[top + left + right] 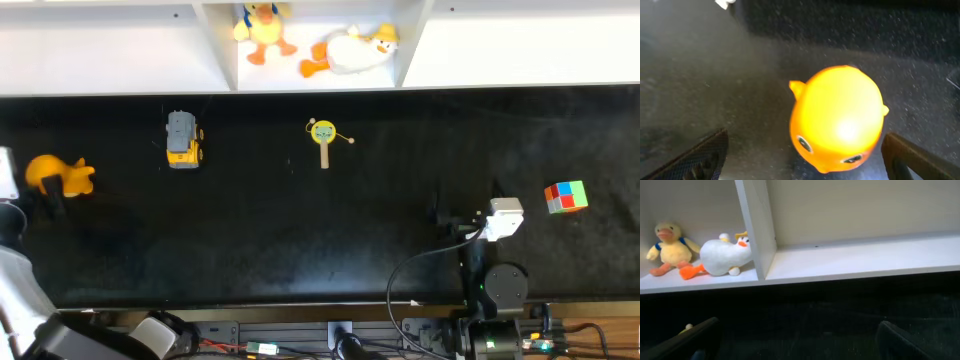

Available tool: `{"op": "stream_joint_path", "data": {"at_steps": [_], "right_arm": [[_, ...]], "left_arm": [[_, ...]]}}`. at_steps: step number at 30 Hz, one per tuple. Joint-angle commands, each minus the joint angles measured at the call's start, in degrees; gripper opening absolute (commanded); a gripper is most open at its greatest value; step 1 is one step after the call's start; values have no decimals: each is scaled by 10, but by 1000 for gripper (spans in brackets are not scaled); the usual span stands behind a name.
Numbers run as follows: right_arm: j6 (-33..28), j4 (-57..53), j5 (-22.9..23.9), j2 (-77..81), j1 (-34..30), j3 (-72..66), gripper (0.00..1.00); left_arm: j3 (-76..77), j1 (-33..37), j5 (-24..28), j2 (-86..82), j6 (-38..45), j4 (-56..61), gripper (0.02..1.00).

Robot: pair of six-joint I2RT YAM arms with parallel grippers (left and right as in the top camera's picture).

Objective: Store Toys

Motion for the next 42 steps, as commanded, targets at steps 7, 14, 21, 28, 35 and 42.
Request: {"op": "stream_joint_path", "data": {"at_steps": [7,14,21,28,35,42], "right_arm": [[-2,2,-3,-5,3,-7,996],[-2,2,-3,-5,3,-7,996],[-2,2,-3,-5,3,-7,993],[-2,2,-3,-5,3,-7,996],[-2,2,-3,-5,3,-7,996],[-2,2,-3,-5,3,-7,996]], "left_arm": [[17,3,27,28,26,-3,989],[17,3,37,35,33,-3,923],[17,3,37,35,33,-3,610],[17,3,50,35,33,-3,386],[17,3,61,25,32,-7,211],[22,3,92,14,-2,-6,110]]}}
